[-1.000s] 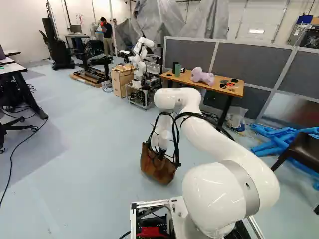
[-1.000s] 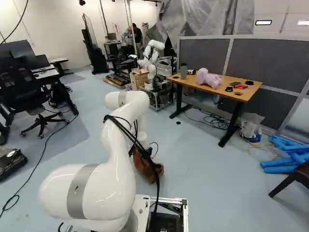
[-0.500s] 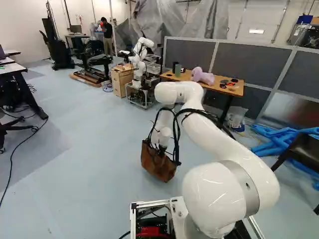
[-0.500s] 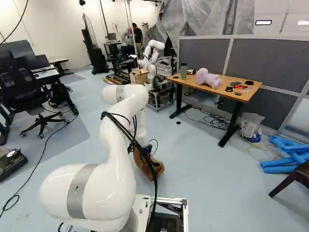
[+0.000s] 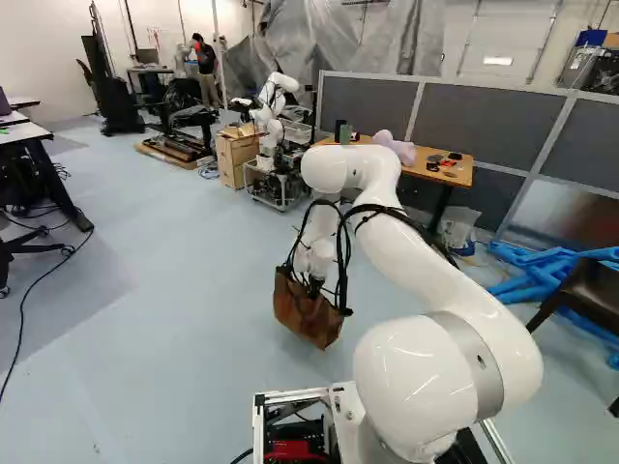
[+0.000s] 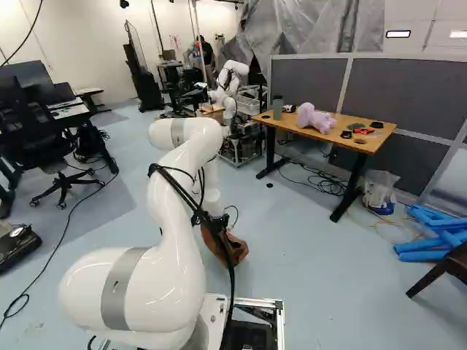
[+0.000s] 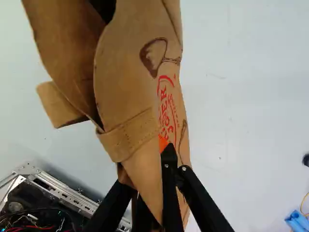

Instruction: Pick up the bag on the ground and place it on the table

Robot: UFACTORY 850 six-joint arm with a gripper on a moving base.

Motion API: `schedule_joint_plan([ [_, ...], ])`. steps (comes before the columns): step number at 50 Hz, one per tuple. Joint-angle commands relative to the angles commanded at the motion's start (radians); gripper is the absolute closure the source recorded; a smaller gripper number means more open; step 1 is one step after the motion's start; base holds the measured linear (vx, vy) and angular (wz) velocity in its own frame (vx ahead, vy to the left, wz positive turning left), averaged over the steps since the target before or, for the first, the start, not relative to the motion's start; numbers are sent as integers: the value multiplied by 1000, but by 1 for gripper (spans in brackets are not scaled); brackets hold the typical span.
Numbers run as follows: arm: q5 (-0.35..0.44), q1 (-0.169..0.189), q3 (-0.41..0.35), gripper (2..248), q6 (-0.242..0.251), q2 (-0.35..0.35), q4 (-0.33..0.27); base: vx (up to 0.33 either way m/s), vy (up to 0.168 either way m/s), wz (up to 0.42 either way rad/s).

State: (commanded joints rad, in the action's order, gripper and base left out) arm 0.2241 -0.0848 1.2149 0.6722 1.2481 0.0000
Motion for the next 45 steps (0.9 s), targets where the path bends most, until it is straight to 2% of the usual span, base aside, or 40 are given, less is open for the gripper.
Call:
schedule_joint_plan([
  [45, 0, 0, -134, 228, 0, -171, 0, 0, 0, 0],
])
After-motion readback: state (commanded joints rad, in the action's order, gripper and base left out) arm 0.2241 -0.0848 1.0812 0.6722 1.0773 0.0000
